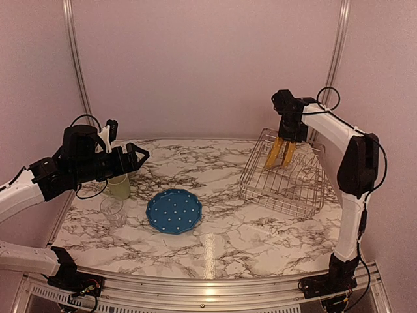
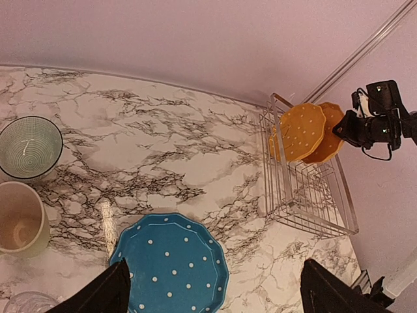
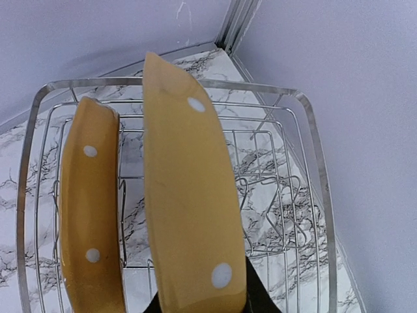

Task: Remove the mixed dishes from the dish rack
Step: Grab the plate from the dish rack.

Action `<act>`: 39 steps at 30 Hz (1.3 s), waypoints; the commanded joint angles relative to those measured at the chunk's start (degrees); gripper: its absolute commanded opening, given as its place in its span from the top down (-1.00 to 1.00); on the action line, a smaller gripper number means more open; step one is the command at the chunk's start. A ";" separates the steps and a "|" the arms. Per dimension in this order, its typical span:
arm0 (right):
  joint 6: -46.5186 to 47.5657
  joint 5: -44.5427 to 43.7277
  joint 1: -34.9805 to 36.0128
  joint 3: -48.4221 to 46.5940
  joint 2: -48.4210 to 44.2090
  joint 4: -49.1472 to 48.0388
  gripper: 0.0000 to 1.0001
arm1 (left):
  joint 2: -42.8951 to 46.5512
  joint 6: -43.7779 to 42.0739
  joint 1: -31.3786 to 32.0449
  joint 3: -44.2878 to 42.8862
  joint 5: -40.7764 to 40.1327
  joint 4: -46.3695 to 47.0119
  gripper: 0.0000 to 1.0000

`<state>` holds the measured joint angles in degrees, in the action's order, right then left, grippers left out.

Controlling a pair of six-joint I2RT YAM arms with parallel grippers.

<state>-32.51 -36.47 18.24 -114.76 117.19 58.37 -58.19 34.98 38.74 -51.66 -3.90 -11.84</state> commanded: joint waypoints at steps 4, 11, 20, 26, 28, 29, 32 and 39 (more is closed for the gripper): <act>4.97 -4.58 1.10 1.65 -6.97 -3.50 1.00 | -0.34 0.04 0.02 -0.78 0.28 0.40 -0.86; 5.07 -5.22 1.16 3.85 -9.92 -3.89 1.00 | -1.23 0.09 0.02 -1.12 0.42 0.68 -0.86; 7.49 -7.93 2.17 1.61 -8.38 -3.24 1.00 | -2.81 0.12 0.08 -1.95 1.70 1.51 -0.86; 8.65 -10.79 2.41 1.19 -9.27 -1.37 1.00 | -2.75 0.17 0.02 -1.96 1.50 1.20 -0.86; 8.29 -10.55 2.41 0.89 -9.38 -0.15 1.00 | -3.12 0.11 0.02 -2.08 1.51 1.28 -0.86; 7.95 -10.22 2.37 0.63 -9.31 0.49 1.00 | -3.26 0.08 0.02 -2.17 1.59 1.29 -0.86; 5.78 -9.68 2.41 -0.12 -8.92 2.59 1.00 | -3.94 0.13 0.02 -2.22 2.00 1.85 -0.86; -0.39 -9.76 2.41 -2.79 -8.16 5.63 1.00 | -4.26 0.25 0.05 -2.14 2.43 2.00 -0.86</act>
<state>-29.93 -41.41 20.14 -112.64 111.74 63.29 -62.08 35.20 38.74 -52.51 -2.00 -10.57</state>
